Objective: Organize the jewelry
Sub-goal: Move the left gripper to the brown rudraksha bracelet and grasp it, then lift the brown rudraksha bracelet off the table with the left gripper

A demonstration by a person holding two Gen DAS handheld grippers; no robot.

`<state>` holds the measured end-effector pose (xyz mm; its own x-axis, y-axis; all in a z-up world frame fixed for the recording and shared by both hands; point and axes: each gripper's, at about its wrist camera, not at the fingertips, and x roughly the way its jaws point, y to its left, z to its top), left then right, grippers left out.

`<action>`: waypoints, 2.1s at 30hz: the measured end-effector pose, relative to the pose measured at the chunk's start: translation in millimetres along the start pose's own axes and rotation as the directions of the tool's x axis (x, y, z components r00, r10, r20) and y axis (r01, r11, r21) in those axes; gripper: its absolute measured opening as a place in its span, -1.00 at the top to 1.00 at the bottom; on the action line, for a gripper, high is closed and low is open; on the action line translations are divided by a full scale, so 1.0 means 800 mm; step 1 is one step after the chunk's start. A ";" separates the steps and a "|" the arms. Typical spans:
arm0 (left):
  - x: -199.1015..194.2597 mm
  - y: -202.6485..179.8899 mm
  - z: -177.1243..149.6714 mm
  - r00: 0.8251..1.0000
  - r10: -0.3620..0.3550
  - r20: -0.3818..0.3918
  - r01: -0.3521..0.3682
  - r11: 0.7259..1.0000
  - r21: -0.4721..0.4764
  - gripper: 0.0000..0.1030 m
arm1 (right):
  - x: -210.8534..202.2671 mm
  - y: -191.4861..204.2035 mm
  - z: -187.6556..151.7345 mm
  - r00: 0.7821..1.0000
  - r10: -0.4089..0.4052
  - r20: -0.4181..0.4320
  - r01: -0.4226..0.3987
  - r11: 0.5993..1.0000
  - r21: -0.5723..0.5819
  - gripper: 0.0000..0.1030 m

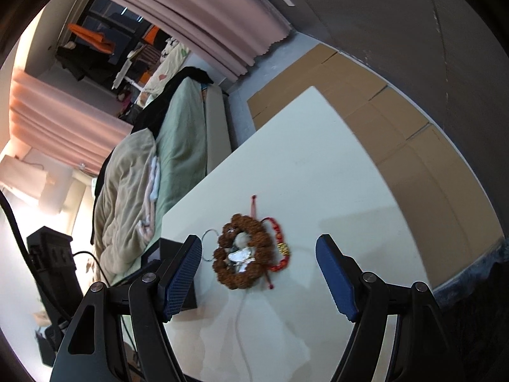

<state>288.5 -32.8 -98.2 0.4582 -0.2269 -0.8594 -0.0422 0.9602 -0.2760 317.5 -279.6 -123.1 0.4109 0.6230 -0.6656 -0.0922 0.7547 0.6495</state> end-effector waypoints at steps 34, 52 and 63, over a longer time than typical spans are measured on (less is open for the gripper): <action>0.019 -0.033 -0.006 1.000 0.020 -0.006 -0.019 0.997 0.075 0.62 | 0.013 -0.025 0.002 1.000 0.010 -0.022 -0.009 0.999 0.034 -0.45; 0.010 -0.024 -0.010 0.998 0.066 -0.014 -0.065 0.994 0.085 0.62 | 0.024 -0.008 -0.001 0.999 0.002 -0.051 -0.002 1.000 0.010 -0.45; 0.023 -0.018 -0.005 0.999 0.011 -0.032 -0.009 0.999 0.051 0.62 | 0.029 -0.011 -0.002 0.998 -0.008 -0.062 0.009 1.000 0.013 -0.45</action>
<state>293.9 -51.1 -111.8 0.4291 -0.2215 -0.8757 -0.0013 0.9693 -0.2458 326.0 -271.4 -144.5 0.3543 0.6287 -0.6923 -0.0769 0.7574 0.6485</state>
